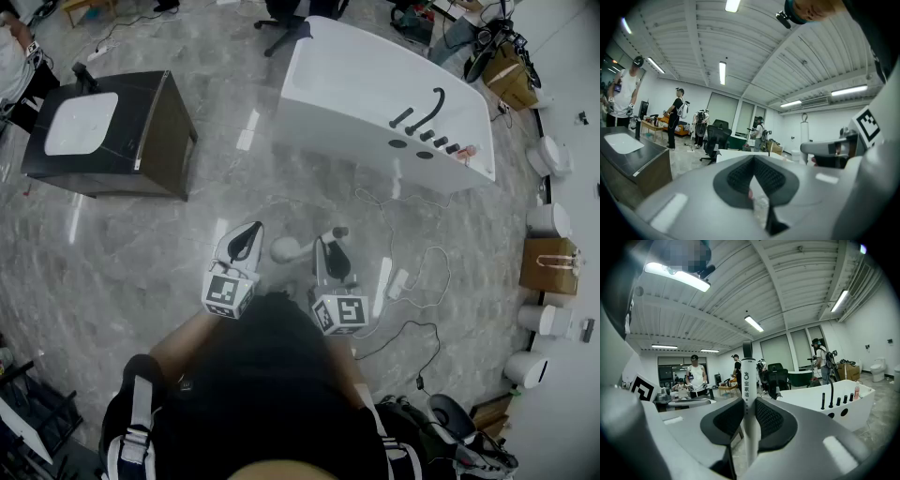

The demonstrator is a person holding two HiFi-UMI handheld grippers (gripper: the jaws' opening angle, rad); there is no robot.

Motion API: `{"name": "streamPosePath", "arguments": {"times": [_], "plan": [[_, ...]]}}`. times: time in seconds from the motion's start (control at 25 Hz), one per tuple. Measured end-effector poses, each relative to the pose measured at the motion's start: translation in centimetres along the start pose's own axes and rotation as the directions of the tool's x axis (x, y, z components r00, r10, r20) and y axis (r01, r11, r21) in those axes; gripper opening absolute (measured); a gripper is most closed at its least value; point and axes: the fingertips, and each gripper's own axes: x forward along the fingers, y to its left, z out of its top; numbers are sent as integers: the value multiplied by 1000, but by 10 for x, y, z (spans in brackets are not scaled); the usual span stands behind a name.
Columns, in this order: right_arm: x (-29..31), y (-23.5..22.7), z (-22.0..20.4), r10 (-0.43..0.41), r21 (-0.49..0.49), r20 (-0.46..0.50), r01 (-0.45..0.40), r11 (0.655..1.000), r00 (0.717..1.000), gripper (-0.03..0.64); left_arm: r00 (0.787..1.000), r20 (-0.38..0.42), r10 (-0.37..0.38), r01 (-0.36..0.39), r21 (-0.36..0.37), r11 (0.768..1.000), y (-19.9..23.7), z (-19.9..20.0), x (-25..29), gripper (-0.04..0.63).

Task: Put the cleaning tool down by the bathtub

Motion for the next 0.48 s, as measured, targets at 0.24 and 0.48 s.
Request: {"name": "streamPosePath", "arguments": {"times": [0.24, 0.48], "plan": [[2, 0, -1, 3, -1, -3, -3, 1000, 1000, 83, 999, 42, -26, 26, -9, 1000, -2, 3, 0, 9], [6, 5, -3, -4, 1, -9, 4, 1000, 1000, 83, 999, 37, -23, 24, -4, 1000, 4, 2, -3, 9]]}}
